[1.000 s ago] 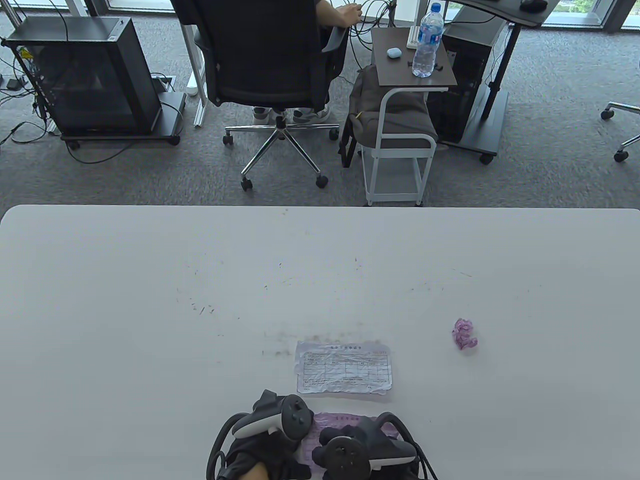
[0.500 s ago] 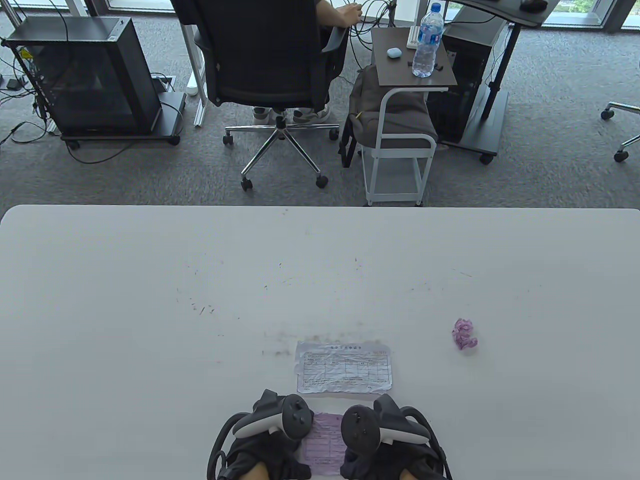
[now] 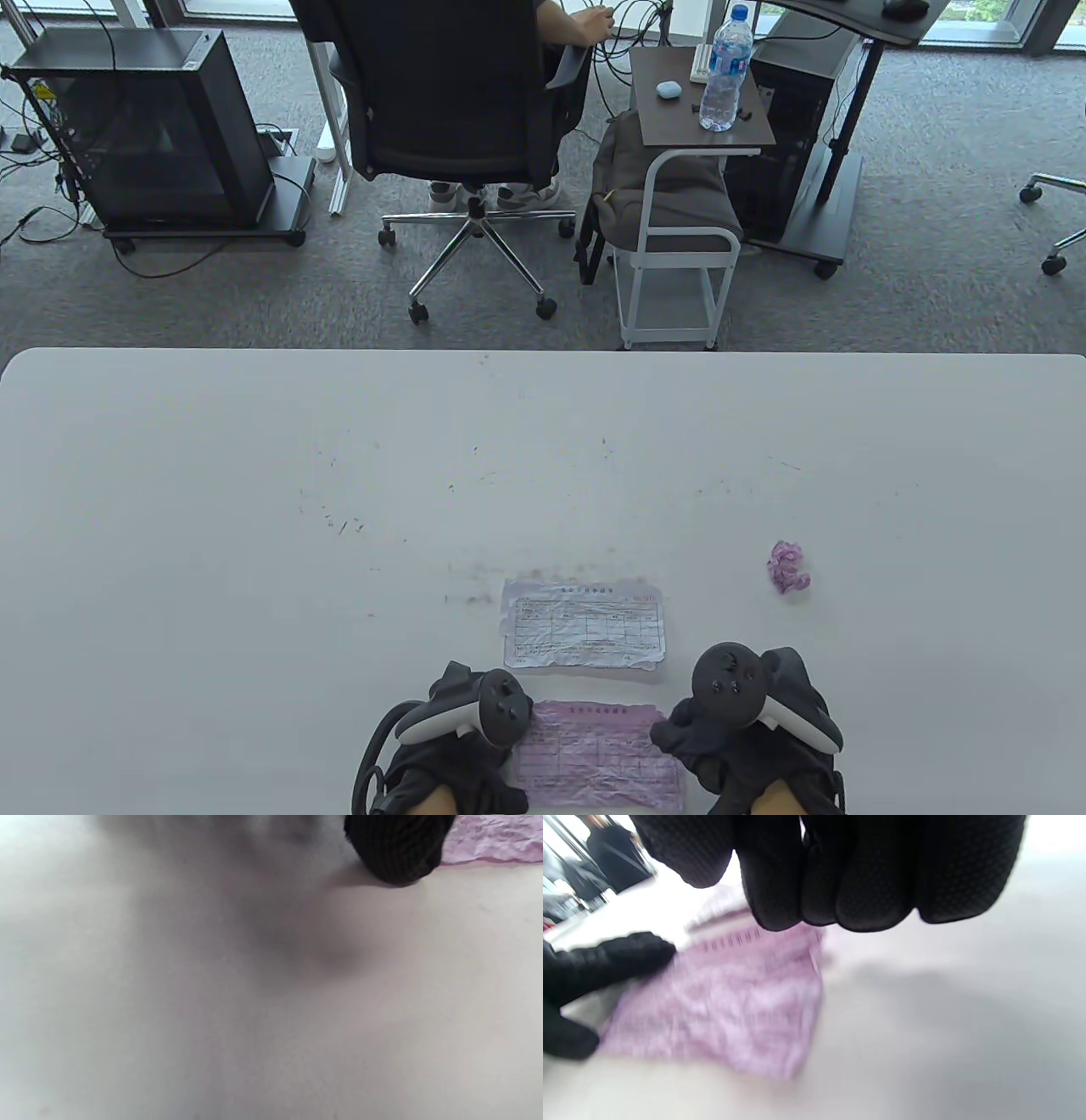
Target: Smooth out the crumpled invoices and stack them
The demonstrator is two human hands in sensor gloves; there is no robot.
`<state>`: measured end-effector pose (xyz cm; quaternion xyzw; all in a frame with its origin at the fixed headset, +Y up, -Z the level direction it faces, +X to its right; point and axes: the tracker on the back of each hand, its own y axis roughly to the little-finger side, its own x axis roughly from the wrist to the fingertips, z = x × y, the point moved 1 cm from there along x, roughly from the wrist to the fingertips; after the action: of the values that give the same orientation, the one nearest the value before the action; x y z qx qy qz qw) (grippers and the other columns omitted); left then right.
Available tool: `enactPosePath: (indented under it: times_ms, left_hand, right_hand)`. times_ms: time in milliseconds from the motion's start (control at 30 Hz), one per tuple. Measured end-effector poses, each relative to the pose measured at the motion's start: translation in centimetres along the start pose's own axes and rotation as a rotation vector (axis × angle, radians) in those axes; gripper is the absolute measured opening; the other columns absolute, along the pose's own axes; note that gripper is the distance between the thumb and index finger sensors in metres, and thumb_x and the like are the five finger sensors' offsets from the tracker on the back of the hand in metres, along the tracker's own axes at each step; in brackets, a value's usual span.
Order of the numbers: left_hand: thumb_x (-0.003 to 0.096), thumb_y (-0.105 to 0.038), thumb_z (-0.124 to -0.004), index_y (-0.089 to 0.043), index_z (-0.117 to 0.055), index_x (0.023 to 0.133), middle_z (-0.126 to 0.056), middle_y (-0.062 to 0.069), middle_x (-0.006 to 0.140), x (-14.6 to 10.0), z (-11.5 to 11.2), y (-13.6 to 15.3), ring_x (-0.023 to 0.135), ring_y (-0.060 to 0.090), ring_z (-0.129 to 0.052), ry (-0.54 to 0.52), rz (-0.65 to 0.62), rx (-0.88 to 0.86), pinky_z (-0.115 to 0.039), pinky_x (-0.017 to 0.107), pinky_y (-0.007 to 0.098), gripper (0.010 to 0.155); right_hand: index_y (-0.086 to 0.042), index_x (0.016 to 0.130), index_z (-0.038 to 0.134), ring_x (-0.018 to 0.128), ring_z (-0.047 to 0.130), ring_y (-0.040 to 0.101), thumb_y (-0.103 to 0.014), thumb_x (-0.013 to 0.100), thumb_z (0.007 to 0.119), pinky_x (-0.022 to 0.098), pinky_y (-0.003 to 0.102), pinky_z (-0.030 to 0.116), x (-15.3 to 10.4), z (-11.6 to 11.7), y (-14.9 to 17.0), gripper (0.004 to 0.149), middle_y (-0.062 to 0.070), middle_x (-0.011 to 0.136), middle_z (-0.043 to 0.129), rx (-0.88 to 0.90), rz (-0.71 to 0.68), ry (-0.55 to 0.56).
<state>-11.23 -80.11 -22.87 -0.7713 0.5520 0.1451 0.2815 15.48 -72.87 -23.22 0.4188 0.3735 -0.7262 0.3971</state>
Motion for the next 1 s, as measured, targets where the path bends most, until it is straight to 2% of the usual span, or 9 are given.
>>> enactPosePath:
  times_ms: [67,133,300,400,467,500,533,767,1000]
  left_hand:
    - [0.0537,-0.049,-0.076,-0.029,-0.003,0.106,0.02,0.016,0.098,0.0,0.0,0.1,0.087,0.061,0.015,-0.002,-0.003,-0.004,-0.018,0.06,0.076,0.092]
    - [0.0536,-0.049,-0.076,-0.029,-0.003,0.106,0.02,0.017,0.098,0.0,0.0,0.1,0.087,0.061,0.014,-0.002,-0.003,-0.002,-0.019,0.06,0.076,0.092]
    - [0.0538,-0.049,-0.076,-0.029,-0.003,0.106,0.02,0.017,0.098,0.0,0.0,0.1,0.087,0.062,0.014,-0.002,-0.007,-0.001,-0.018,0.06,0.076,0.092]
    - [0.0538,-0.049,-0.076,-0.028,-0.003,0.106,0.019,0.017,0.098,0.0,0.0,0.1,0.087,0.062,0.014,-0.002,-0.005,0.001,-0.019,0.06,0.077,0.092]
    - [0.0538,-0.049,-0.076,-0.028,-0.003,0.106,0.02,0.017,0.098,0.0,0.0,0.1,0.087,0.062,0.014,-0.001,-0.005,0.0,-0.018,0.06,0.076,0.092]
    - [0.0538,-0.049,-0.076,-0.029,-0.003,0.106,0.02,0.017,0.098,0.0,0.0,0.1,0.087,0.062,0.015,-0.001,-0.005,-0.001,-0.018,0.06,0.076,0.092]
    - [0.0539,-0.049,-0.076,-0.029,-0.003,0.106,0.02,0.017,0.098,0.0,0.0,0.1,0.087,0.062,0.015,0.0,-0.005,-0.001,-0.018,0.06,0.076,0.092]
    - [0.0537,-0.049,-0.076,-0.028,-0.003,0.106,0.02,0.017,0.098,0.0,0.1,-0.1,0.087,0.062,0.014,0.002,-0.003,0.0,-0.019,0.06,0.077,0.092]
    - [0.0537,-0.049,-0.076,-0.028,-0.003,0.106,0.02,0.017,0.098,0.0,0.0,-0.1,0.087,0.062,0.014,0.001,-0.003,-0.002,-0.018,0.06,0.077,0.092]
  right_hand:
    - [-0.016,0.081,0.082,0.066,0.089,0.038,-0.046,0.055,0.074,0.044,0.054,0.083,-0.2,0.0,-2.0,0.041,0.017,0.087,0.082,-0.02,-0.111,0.092]
    - [-0.014,0.084,0.079,0.071,0.086,0.039,-0.046,0.055,0.073,0.045,0.053,0.083,0.1,0.9,-3.9,0.043,0.019,0.092,0.077,-0.058,-0.219,0.089]
    - [-0.014,0.088,0.072,0.08,0.079,0.04,-0.045,0.055,0.073,0.049,0.052,0.081,1.2,5.0,-8.2,0.046,0.02,0.1,0.065,-0.28,-0.387,-0.03]
    - [-0.015,0.095,0.063,0.084,0.073,0.042,-0.046,0.055,0.072,0.052,0.053,0.079,1.6,7.3,-9.3,0.052,0.022,0.105,0.056,-0.395,-0.408,-0.14]
    - [-0.015,0.099,0.058,0.086,0.068,0.042,-0.047,0.056,0.071,0.052,0.055,0.078,2.0,8.3,-9.1,0.056,0.024,0.107,0.052,-0.426,-0.352,-0.239]
    - [-0.019,0.101,0.052,0.089,0.061,0.038,-0.048,0.056,0.07,0.054,0.055,0.075,2.1,8.3,-8.8,0.057,0.021,0.109,0.045,-0.456,-0.276,-0.279]
    - [-0.022,0.102,0.05,0.089,0.061,0.038,-0.049,0.056,0.069,0.054,0.055,0.076,2.2,8.0,-8.7,0.056,0.021,0.109,0.044,-0.451,-0.265,-0.292]
    - [-0.011,0.102,0.059,0.08,0.076,0.042,-0.046,0.057,0.07,0.048,0.056,0.08,2.1,6.2,-6.6,0.058,0.023,0.101,0.063,-0.387,-0.021,-0.271]
    - [-0.011,0.102,0.058,0.081,0.075,0.043,-0.044,0.058,0.068,0.048,0.055,0.08,2.2,5.4,-4.7,0.055,0.022,0.102,0.061,-0.377,0.117,-0.255]
